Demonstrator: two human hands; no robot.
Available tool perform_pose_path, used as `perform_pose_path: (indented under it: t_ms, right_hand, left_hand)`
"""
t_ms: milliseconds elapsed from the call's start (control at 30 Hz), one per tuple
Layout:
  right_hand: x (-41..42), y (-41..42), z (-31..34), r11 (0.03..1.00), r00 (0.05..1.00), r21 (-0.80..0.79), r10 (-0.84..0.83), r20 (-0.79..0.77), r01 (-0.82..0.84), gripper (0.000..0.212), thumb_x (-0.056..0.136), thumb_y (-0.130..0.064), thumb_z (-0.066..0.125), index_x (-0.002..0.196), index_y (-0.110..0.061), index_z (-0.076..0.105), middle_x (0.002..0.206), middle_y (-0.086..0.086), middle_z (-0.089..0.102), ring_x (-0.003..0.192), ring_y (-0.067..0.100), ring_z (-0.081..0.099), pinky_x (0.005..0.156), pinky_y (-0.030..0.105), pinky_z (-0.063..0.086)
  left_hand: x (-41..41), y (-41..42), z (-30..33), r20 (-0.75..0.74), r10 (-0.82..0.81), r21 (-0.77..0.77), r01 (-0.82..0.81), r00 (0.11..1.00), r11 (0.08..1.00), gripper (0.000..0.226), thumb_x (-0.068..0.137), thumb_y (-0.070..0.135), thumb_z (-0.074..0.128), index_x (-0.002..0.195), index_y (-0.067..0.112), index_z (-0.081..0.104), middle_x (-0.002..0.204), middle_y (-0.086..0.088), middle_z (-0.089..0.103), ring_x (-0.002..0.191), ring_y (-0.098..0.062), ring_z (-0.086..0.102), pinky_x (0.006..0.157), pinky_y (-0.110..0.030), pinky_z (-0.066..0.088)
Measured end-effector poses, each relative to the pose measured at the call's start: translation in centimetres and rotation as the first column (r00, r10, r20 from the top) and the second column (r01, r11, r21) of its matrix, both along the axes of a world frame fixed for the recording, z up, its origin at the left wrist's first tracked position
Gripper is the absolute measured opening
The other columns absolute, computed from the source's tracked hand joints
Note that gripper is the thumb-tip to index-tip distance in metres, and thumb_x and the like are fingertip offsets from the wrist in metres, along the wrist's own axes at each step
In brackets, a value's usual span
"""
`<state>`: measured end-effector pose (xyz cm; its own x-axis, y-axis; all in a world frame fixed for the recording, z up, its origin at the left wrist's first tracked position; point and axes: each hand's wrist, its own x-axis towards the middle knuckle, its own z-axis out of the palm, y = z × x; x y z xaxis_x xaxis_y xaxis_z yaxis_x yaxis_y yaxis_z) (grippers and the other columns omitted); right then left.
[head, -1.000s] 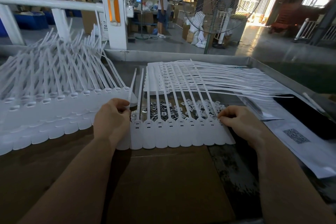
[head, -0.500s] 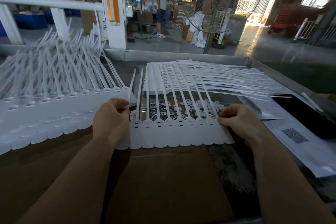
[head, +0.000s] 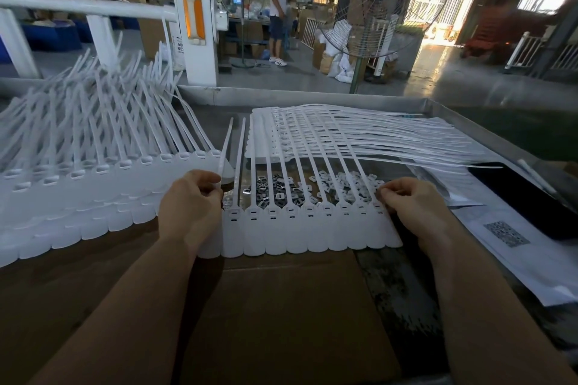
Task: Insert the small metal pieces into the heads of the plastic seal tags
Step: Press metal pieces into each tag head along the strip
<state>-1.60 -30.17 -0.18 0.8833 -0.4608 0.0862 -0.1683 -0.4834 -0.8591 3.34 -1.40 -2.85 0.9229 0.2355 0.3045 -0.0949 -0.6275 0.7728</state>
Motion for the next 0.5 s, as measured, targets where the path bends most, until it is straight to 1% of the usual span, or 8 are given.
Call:
perform_pose_path:
  t_ms: [133, 267, 433, 500]
  right_hand:
    - [0.15, 0.14, -0.17, 0.999, 0.999, -0.013, -0.032, 0.020, 0.033, 0.016, 0.093, -0.014, 0.051, 0.089, -0.014, 0.067, 0.090, 0.002, 0.066, 0.077, 0.012, 0.058, 0.060, 0.021, 0.043]
    - [0.21, 0.27, -0.15, 0.999, 0.999, -0.024, -0.037, 0.018, 0.038, 0.019, 0.095, -0.013, 0.049, 0.090, -0.015, 0.067, 0.092, 0.004, 0.066, 0.080, 0.015, 0.059, 0.063, 0.021, 0.044]
    - [0.03, 0.34, -0.14, 0.997, 1.000, -0.081, 0.000, 0.003, 0.000, 0.017, 0.094, -0.020, 0.052, 0.093, -0.014, 0.068, 0.084, -0.001, 0.063, 0.073, 0.006, 0.054, 0.058, 0.018, 0.038]
    - [0.02, 0.40, -0.15, 0.997, 1.000, -0.078, 0.004, 0.012, -0.003, 0.015, 0.093, -0.022, 0.055, 0.094, -0.014, 0.068, 0.081, -0.007, 0.060, 0.073, 0.001, 0.051, 0.057, 0.017, 0.035]
  left_hand:
    - [-0.04, -0.06, 0.10, 0.004, -0.006, -0.001, 0.006, 1.000, 1.000, 0.021, 0.089, 0.016, 0.059, 0.109, 0.017, 0.063, 0.092, 0.008, 0.056, 0.086, -0.009, 0.051, 0.077, -0.026, 0.041]
    - [-0.08, 0.04, 0.18, 0.008, -0.002, -0.007, 0.002, 1.000, 1.000, 0.021, 0.089, 0.015, 0.059, 0.109, 0.017, 0.063, 0.090, 0.008, 0.056, 0.085, -0.009, 0.051, 0.077, -0.025, 0.040]
    - [-0.08, 0.02, 0.16, 0.008, 0.001, -0.006, -0.001, 1.000, 1.000, 0.021, 0.088, 0.015, 0.059, 0.109, 0.017, 0.063, 0.090, 0.008, 0.056, 0.085, -0.009, 0.051, 0.077, -0.025, 0.041]
    - [-0.04, 0.10, 0.15, 0.009, 0.002, -0.007, -0.002, 1.000, 1.000, 0.020, 0.088, 0.015, 0.059, 0.108, 0.017, 0.063, 0.089, 0.008, 0.057, 0.085, -0.010, 0.052, 0.077, -0.026, 0.041]
